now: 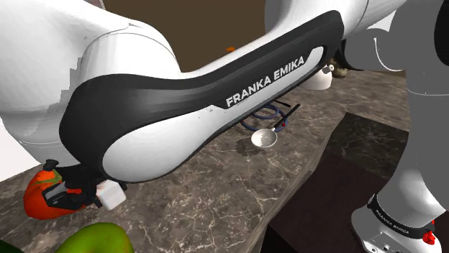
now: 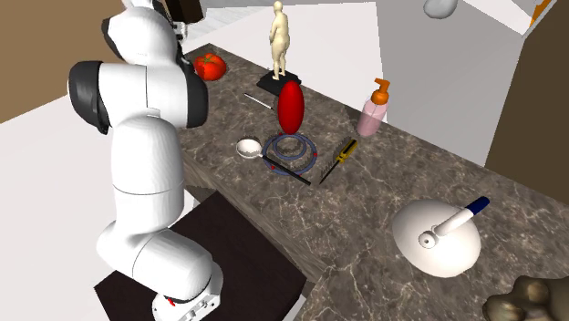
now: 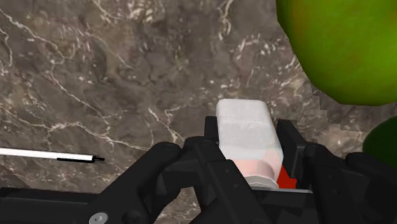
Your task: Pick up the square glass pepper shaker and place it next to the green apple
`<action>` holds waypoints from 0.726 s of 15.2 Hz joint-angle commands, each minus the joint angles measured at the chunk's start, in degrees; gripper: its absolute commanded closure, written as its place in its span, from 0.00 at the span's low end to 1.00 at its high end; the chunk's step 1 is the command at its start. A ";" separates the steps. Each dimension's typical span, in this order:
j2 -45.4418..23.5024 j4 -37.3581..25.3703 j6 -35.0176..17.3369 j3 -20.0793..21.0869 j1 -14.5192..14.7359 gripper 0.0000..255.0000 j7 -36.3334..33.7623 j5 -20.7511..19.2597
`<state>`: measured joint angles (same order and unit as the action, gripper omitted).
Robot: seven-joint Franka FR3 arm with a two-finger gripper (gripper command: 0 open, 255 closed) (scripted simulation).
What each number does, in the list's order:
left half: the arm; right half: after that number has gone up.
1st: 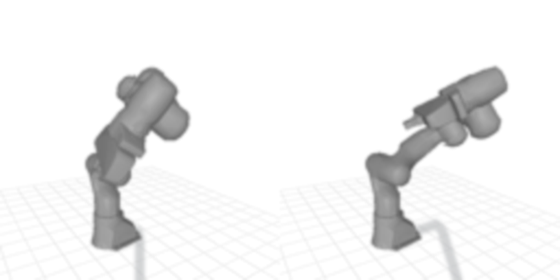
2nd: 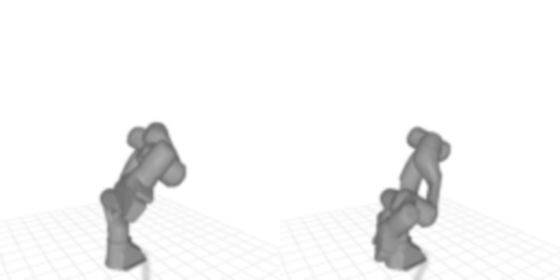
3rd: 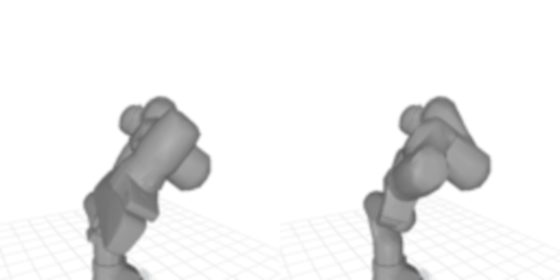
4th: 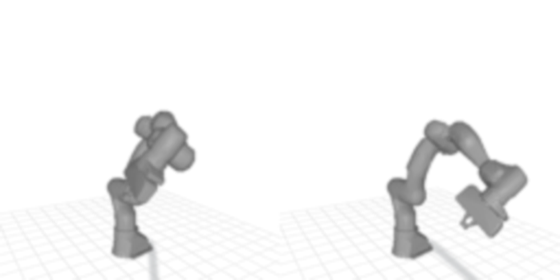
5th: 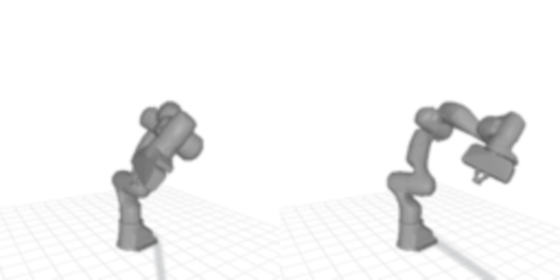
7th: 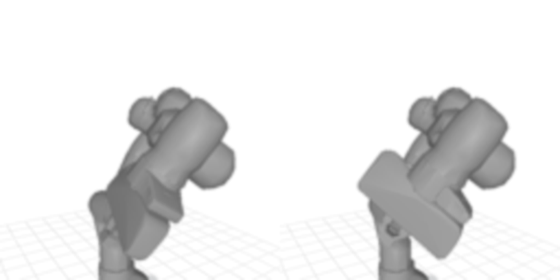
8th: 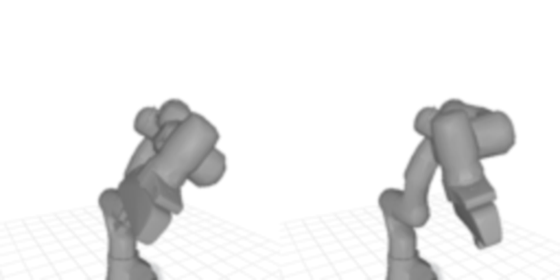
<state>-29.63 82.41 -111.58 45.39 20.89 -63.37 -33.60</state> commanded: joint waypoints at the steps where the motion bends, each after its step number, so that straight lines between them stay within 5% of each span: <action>1: -0.15 1.37 -1.39 -0.16 -0.25 1.00 -0.48 -0.32; 11: -1.43 5.10 -5.81 -1.10 -0.42 1.00 -2.31 -1.98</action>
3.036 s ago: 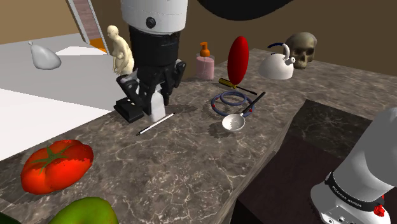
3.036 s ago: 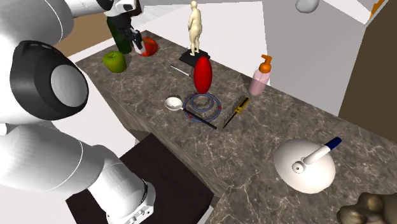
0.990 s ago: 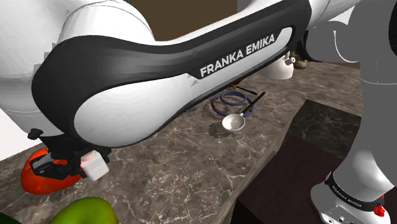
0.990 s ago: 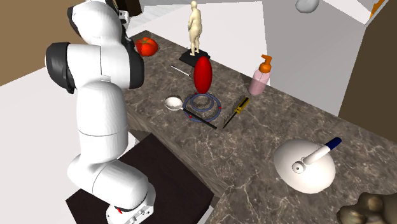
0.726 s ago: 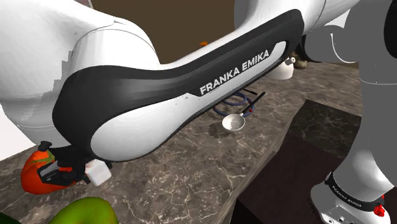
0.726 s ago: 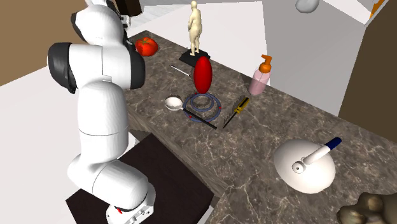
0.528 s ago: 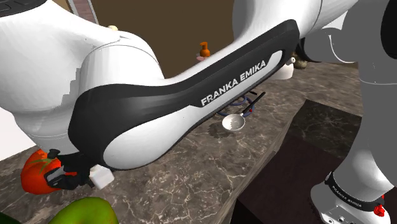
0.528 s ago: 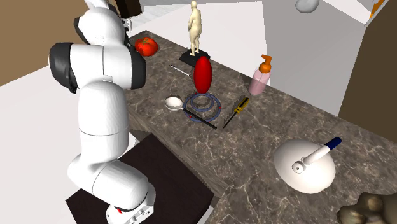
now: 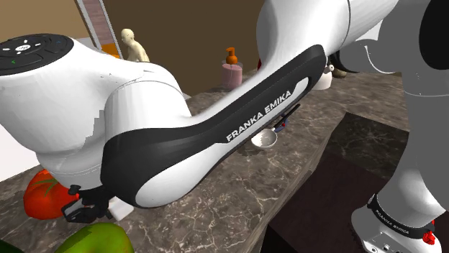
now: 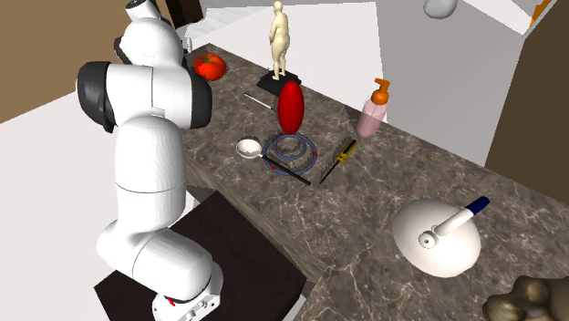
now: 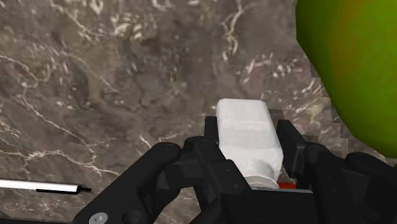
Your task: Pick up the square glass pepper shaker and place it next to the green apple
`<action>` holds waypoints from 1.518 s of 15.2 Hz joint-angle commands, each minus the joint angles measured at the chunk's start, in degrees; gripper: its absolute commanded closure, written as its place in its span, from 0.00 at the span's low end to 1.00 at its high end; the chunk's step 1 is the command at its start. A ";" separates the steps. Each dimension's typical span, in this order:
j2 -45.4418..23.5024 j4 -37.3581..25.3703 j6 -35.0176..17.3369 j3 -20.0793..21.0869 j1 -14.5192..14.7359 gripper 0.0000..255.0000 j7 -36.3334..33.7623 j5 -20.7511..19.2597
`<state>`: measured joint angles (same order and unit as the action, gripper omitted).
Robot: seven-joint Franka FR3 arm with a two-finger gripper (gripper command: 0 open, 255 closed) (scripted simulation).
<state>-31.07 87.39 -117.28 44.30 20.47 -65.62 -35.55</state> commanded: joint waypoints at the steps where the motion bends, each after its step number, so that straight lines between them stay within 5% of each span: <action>1: 0.01 0.11 -0.11 0.00 0.00 1.00 -0.06 -0.03; 5: 0.01 0.11 -0.11 0.00 0.00 1.00 -0.06 -0.03; 6: 0.01 0.11 -0.11 0.00 0.00 0.00 -0.06 -0.03; 23: 3.48 -1.92 4.61 1.88 -0.62 0.00 1.49 2.80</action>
